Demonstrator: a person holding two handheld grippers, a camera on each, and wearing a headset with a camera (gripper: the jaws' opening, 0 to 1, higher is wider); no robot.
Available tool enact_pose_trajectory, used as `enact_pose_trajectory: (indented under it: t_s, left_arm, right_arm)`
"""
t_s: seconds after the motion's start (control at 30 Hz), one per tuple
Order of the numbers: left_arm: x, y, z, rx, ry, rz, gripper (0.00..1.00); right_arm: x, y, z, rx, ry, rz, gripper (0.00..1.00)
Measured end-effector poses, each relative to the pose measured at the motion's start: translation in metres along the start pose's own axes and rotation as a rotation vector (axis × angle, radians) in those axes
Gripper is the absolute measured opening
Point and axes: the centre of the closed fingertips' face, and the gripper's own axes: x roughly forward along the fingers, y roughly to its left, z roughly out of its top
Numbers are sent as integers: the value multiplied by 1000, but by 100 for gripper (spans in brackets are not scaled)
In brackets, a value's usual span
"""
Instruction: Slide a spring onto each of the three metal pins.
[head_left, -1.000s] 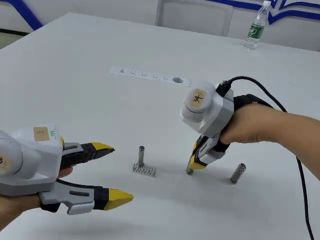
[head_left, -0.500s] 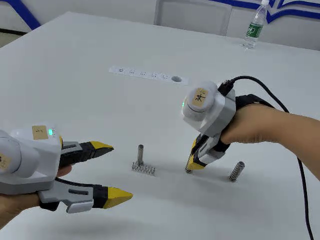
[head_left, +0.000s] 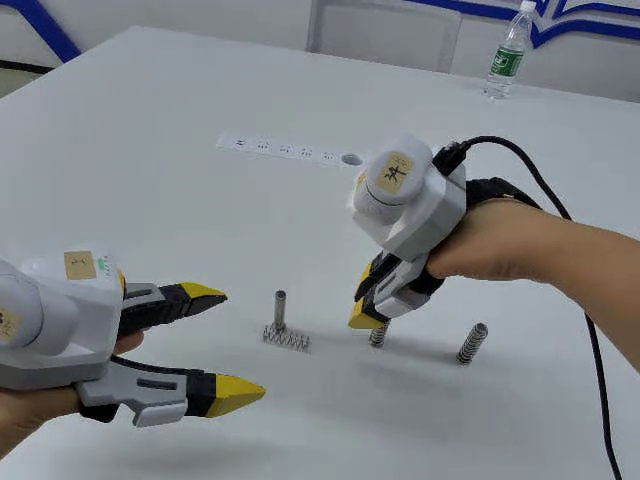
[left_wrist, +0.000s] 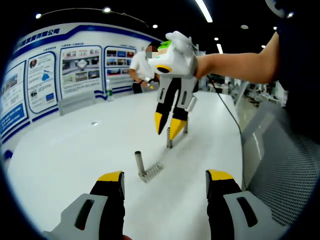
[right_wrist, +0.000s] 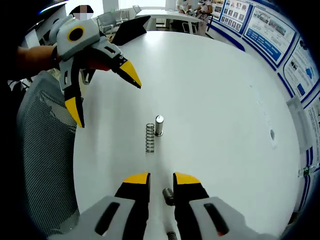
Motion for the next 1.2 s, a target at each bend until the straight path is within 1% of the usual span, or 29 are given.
enact_pose_trajectory:
  t_s: [0.2,0.43,0.63,0.77,1.03,1.2]
  left_arm:
    - [-2,2,-1,-2,1,7,67]
    - [-2,2,-1,-2,1,5,67]
    - [-2,2,-1,-2,2,6,67]
    - [-3,2,-1,-3,4,7,67]
    - [-5,3,-3,-4,8,10,67]
    - [-5,3,-3,-5,10,9,67]
  right_arm:
    - [11,7,13,-3,-21,15,19]
    - [27,13,19,3,-25,30,19]
    - [40,15,21,14,-30,37,18]
    - [48,16,20,13,-24,40,17]
    - [57,16,20,18,-21,42,15]
    - [62,17,18,17,-10,49,13]
